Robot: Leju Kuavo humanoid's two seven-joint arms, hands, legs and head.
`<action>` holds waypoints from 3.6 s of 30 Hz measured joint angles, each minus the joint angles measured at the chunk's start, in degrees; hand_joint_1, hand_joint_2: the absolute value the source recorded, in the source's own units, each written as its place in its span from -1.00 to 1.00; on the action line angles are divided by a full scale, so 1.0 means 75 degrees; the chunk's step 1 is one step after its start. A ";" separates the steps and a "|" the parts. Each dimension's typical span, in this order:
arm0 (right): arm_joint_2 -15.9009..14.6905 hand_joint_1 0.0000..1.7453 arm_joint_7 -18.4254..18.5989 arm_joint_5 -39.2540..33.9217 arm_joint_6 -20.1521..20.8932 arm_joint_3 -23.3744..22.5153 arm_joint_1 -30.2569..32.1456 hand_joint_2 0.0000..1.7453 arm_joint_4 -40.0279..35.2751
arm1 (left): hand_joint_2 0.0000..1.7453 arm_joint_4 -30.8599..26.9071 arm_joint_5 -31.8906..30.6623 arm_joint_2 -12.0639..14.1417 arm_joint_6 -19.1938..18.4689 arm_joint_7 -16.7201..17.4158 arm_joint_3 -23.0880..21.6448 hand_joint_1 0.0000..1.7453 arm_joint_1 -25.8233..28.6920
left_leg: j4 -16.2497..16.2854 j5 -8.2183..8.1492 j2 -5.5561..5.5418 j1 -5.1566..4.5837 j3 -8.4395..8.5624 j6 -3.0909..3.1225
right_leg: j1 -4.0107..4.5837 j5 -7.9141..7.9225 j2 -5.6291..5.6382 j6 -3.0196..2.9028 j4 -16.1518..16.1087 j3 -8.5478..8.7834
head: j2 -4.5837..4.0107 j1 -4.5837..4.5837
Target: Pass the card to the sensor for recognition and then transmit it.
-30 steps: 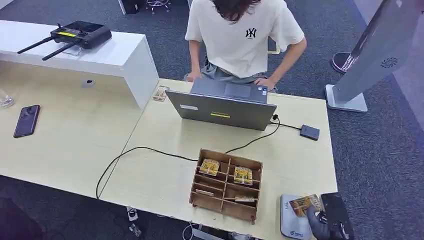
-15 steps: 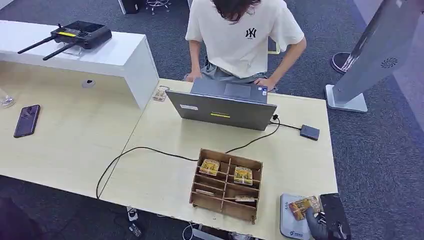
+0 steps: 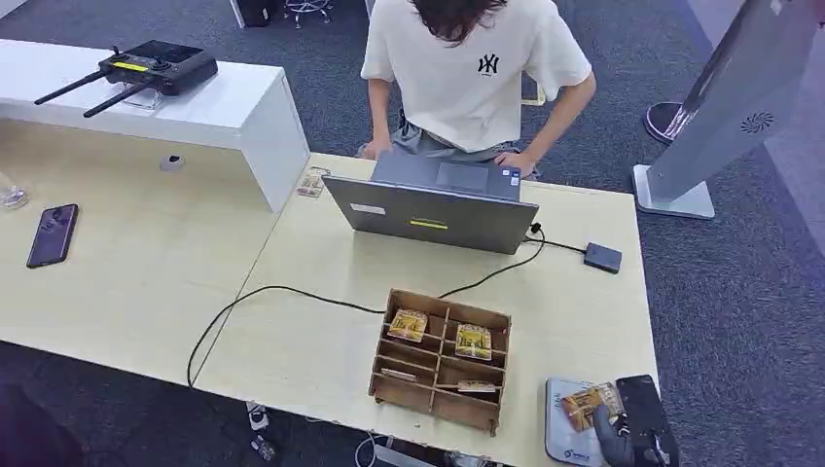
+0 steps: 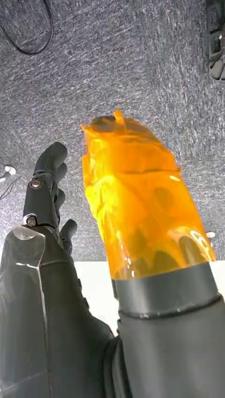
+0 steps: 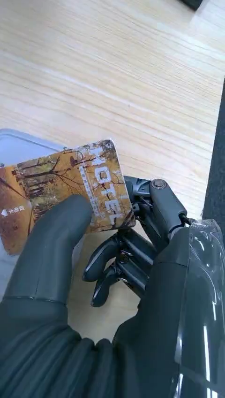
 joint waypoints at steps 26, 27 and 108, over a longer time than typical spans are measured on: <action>0.0041 1.00 0.0256 0.0475 0.0012 0.0190 -0.0044 1.00 0.0055 | -1.00 0.0000 0.0012 -0.0041 -0.0003 0.0012 0.0003 -1.00 -0.0001 | 0.0000 0.0000 0.0000 0.0000 0.0008 0.0000 | 0.0000 0.0000 0.0000 0.0000 0.0000 0.0006 | 0.0000 0.0000; 0.0041 1.00 0.0268 0.0510 0.0015 0.0204 -0.0046 1.00 0.0055 | -1.00 0.0000 0.0009 -0.0044 -0.0003 0.0012 0.0000 -1.00 -0.0001 | 0.0000 0.0000 0.0000 0.0000 0.0008 0.0000 | 0.0000 0.0000 0.0000 0.0000 0.0000 0.0007 | 0.0000 0.0000; -0.1125 1.00 -0.2506 -0.2524 0.0732 0.2075 0.0872 1.00 -0.3713 | -1.00 0.0000 0.0073 -0.0047 -0.0262 -0.0405 0.0434 -1.00 0.0022 | -0.0001 -0.0001 0.0000 0.0000 0.0002 -0.0001 | 0.0000 -0.0001 0.0000 -0.0001 0.0000 0.0008 | 0.0000 0.0000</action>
